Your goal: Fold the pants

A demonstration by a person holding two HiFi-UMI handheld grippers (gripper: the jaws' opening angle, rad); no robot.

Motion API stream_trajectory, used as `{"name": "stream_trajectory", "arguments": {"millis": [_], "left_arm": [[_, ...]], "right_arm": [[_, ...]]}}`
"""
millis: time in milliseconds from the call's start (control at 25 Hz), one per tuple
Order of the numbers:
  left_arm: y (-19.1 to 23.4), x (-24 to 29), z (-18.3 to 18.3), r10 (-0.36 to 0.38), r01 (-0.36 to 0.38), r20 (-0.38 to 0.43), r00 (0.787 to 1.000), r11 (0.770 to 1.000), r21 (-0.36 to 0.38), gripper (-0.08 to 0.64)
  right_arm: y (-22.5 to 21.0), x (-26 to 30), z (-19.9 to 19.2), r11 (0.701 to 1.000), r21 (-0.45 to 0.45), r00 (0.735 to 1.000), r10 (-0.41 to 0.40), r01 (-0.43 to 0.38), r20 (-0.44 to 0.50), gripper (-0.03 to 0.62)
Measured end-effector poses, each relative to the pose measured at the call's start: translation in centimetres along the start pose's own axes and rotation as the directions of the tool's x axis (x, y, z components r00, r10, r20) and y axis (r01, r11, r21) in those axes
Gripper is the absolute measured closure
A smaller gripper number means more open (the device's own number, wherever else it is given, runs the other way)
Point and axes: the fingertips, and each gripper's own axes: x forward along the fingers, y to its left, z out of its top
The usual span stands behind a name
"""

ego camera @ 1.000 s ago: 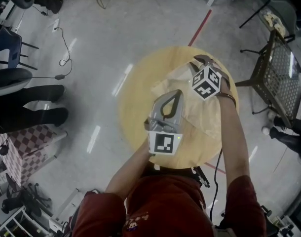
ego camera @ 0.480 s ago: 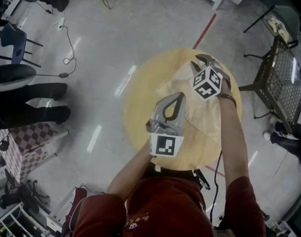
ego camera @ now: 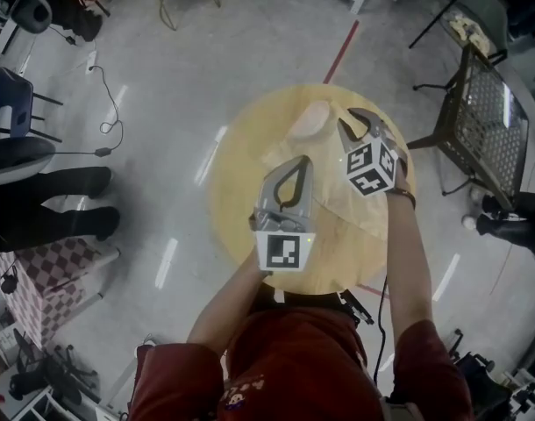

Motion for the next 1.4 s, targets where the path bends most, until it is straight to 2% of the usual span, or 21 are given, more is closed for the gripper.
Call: {"name": "stream_trajectory", "arguments": {"millis": [120,240,320,400,480,560,640,720,880,1120,1400], "left_arm": [[0.5,-1.7,1.7,0.015,-0.015,0.030,0.999,1.000,0.014,0.554],[0.5,-3.4,3.5,0.030,-0.030,0.067,0.997,1.000,-0.004,0.554],[0.6,-4.7,4.3,0.040,-0.034,0.093,0.995,0.997,-0.065,0.554],[0.5,-5.8,4.9,0.039,-0.024,0.106,0.994,0.991,-0.135,0.554],[0.2,-7.0,5.6,0.018,0.001,0.121,0.992,0.988,-0.157,0.554],[-0.3,-8.5,6.3,-0.012,0.034,0.137,0.990,0.987,-0.159,0.554],[-1.1,-9.7,6.8,-0.044,0.068,0.151,0.988,0.984,-0.162,0.554],[-2.2,-10.5,7.2,-0.078,0.103,0.159,0.984,0.982,-0.157,0.554],[-5.5,-11.5,8.0,-0.138,0.166,0.168,0.976,0.971,-0.170,0.554],[-10.7,-12.0,9.6,-0.214,0.246,0.198,0.957,0.957,-0.154,0.554],[-19.5,-10.5,12.2,-0.277,0.309,0.210,0.938,0.941,-0.138,0.554]], "right_arm": [[1.3,-4.6,1.9,0.994,0.084,0.993,-0.081,0.074,0.087,0.499],[2.1,-9.8,3.5,0.960,0.236,0.960,-0.201,0.153,0.194,0.500],[2.4,-13.5,4.1,0.909,0.364,0.922,-0.304,0.204,0.241,0.499],[2.6,-17.2,4.1,0.840,0.483,0.876,-0.407,0.247,0.259,0.499],[3.0,-21.1,3.6,0.768,0.576,0.828,-0.497,0.282,0.258,0.499],[4.1,-24.7,3.1,0.712,0.630,0.789,-0.562,0.309,0.248,0.499],[5.2,-27.7,2.4,0.670,0.657,0.758,-0.612,0.345,0.225,0.499],[6.2,-30.0,1.2,0.632,0.680,0.740,-0.644,0.370,0.196,0.500],[7.5,-34.0,-1.7,0.582,0.692,0.710,-0.690,0.428,0.141,0.499],[8.4,-39.1,-5.7,0.489,0.716,0.638,-0.766,0.499,0.078,0.505],[6.9,-44.3,-12.5,0.435,0.733,0.601,-0.798,0.523,0.044,0.585]]}}
